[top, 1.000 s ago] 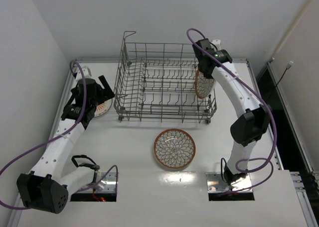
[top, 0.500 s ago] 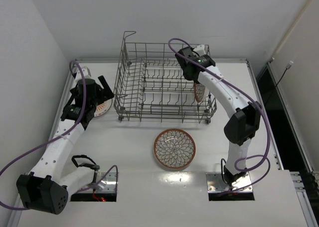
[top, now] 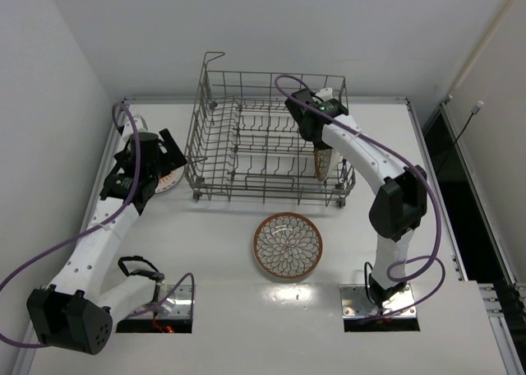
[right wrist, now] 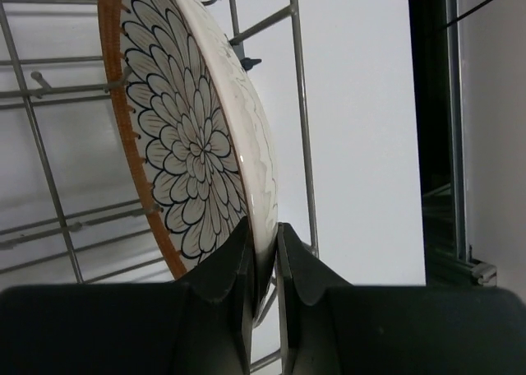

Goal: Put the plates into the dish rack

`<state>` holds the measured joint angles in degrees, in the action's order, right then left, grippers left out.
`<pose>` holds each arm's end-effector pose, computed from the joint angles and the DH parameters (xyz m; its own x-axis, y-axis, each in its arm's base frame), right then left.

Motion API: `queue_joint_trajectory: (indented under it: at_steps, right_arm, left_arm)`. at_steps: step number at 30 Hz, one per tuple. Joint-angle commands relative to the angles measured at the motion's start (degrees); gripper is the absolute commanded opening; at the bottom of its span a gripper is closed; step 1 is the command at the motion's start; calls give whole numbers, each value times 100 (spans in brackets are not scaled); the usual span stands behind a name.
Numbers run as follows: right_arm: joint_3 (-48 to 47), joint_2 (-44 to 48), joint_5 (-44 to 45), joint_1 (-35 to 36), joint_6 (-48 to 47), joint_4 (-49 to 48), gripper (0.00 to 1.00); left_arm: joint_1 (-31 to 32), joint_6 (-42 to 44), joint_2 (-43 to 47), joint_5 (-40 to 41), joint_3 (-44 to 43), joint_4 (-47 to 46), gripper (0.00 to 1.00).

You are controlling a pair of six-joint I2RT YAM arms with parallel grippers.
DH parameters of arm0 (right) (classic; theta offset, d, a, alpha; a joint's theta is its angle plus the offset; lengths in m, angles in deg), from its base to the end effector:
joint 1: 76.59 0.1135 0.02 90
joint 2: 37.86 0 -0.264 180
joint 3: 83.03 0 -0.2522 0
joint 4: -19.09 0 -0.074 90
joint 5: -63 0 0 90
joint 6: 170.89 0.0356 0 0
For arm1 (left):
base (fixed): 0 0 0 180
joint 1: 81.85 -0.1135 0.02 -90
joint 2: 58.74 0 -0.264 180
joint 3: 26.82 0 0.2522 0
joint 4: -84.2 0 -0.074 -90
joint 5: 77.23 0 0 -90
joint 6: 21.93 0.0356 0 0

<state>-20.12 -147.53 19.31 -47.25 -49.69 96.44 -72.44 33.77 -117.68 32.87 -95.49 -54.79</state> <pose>0.3550 0.1700 0.3021 -0.7636 -0.0188 -0.6454 0.3197 0.8575 -0.4032 0.2232 -0.0246 0.3265 -0.3464 -0.4790 -0.8066 -0.4012 0.8529 -0.3342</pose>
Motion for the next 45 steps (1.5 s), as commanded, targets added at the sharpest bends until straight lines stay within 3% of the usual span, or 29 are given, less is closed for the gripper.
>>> queue_joint_trajectory:
  at_steps: [1, 6, 10, 16, 20, 23, 28, 31, 35, 41, 45]
  right_arm:
    - [181, 129, -1272, 212, 281, -189, 4]
    - [235, 191, -1405, 212, 281, -321, 12]
    - [-99, 191, -1344, 151, 281, -146, 42]
    - [-1337, 340, -1352, 45, -52, 328, 61]
    - [-1726, 953, -1956, -8, -544, 321, 71]
    - [-824, 1694, -2695, -69, -746, -170, 74]
    - [2375, 4122, -4240, -244, -607, -1225, 75]
    - [3668, 5249, -5214, -298, -606, -1525, 68]
    - [5204, 6086, -5518, -298, -466, -1525, 61]
    - [6333, 6405, -5773, -350, -554, -1929, 61]
    - [6482, 6300, -5553, -350, -19, -2306, 70]
  left_arm:
    - [52, -446, 190, 127, -2, 387, 100]
    - [52, -498, 251, 64, 130, 325, 100]
    - [52, -437, 251, 3, 130, 255, 100]
    - [52, -296, 251, -6, 183, 45, 100]
    - [52, -410, 251, 47, 236, -149, 100]
    - [52, -209, 181, -94, 236, -333, 100]
    - [52, -103, 58, -146, 105, -448, 100]
    - [52, 29, 5, -322, 51, -518, 100]
    - [52, 29, -48, -454, 51, -571, 100]
    - [52, -50, -109, -516, -1, -571, 100]
    - [52, 3, -162, -516, -124, -448, 100]
